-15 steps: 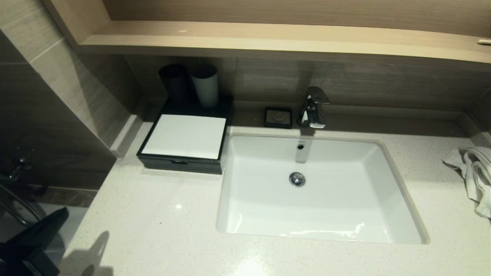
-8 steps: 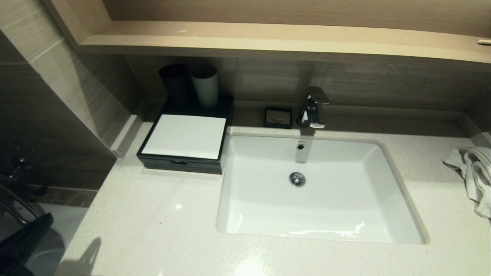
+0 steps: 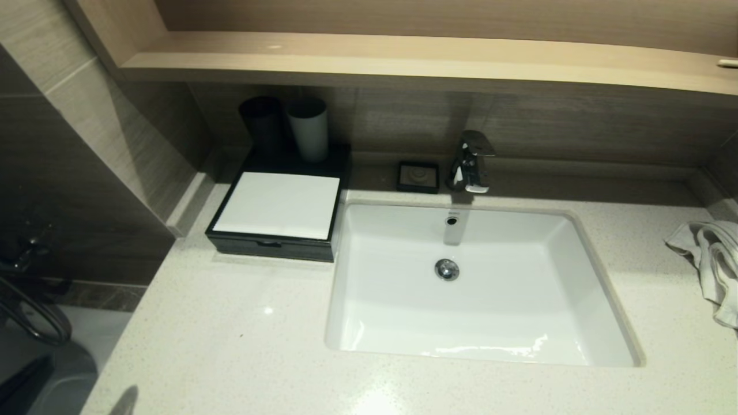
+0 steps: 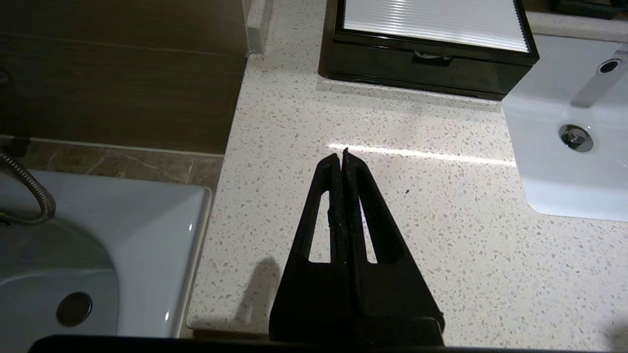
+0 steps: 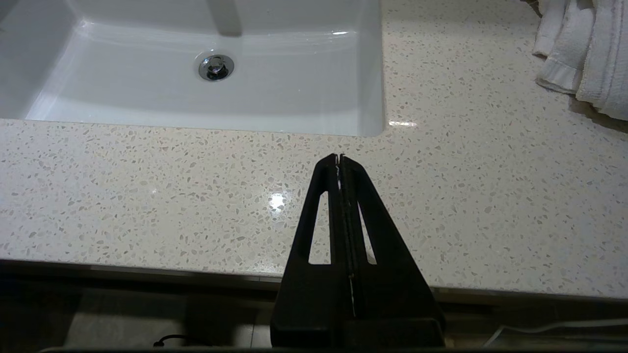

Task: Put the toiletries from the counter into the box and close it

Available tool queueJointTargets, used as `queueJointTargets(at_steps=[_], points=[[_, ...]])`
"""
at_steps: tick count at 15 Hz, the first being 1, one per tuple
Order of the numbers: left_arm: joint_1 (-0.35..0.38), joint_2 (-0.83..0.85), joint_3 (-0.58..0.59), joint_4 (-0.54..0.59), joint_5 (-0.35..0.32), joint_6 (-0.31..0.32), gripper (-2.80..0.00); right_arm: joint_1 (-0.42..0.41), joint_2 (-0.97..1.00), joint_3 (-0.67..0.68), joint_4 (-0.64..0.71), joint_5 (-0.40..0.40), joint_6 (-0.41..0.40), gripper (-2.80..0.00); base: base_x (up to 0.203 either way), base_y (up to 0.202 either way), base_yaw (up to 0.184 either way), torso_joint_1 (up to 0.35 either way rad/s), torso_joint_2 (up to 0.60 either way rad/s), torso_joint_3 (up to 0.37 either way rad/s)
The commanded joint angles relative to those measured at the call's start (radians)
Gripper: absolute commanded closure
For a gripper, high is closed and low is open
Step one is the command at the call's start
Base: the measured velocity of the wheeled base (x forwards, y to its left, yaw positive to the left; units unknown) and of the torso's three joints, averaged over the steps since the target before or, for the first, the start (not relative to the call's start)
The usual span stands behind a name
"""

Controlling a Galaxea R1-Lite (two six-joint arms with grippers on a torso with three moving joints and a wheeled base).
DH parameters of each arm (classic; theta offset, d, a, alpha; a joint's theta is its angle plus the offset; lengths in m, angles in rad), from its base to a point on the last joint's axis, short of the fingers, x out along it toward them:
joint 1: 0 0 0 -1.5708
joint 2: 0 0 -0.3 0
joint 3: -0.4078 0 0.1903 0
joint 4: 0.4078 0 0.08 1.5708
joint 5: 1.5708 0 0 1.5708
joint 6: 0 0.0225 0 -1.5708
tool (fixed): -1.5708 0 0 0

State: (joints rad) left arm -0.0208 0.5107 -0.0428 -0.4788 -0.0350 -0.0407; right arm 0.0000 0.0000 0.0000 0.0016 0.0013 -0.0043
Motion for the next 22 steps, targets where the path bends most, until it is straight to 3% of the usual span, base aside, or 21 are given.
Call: queueJointTargets(at_steps=[1,15,19,22], points=[[0.002,-0.123,0.009,0.059,-0.006,0.022,0.0,0.0,0.0,0.0,0.0,0.0,0.0,0.0,0.0,0.0,0.0,0.0,0.0,0.0],[0.018,-0.405,0.003,0.333,-0.008,0.054,0.0,0.0,0.0,0.0,0.0,0.0,0.0,0.0,0.0,0.0,0.0,0.0,0.0,0.0],[0.018,-0.462,-0.002,0.341,-0.01,0.067,0.0,-0.001,0.0,0.0,0.0,0.0,0.0,0.0,0.0,0.0,0.0,0.0,0.0,0.0],[0.018,-0.508,0.003,0.37,-0.013,0.114,0.0,-0.001,0.0,0.0,0.0,0.0,0.0,0.0,0.0,0.0,0.0,0.0,0.0,0.0]])
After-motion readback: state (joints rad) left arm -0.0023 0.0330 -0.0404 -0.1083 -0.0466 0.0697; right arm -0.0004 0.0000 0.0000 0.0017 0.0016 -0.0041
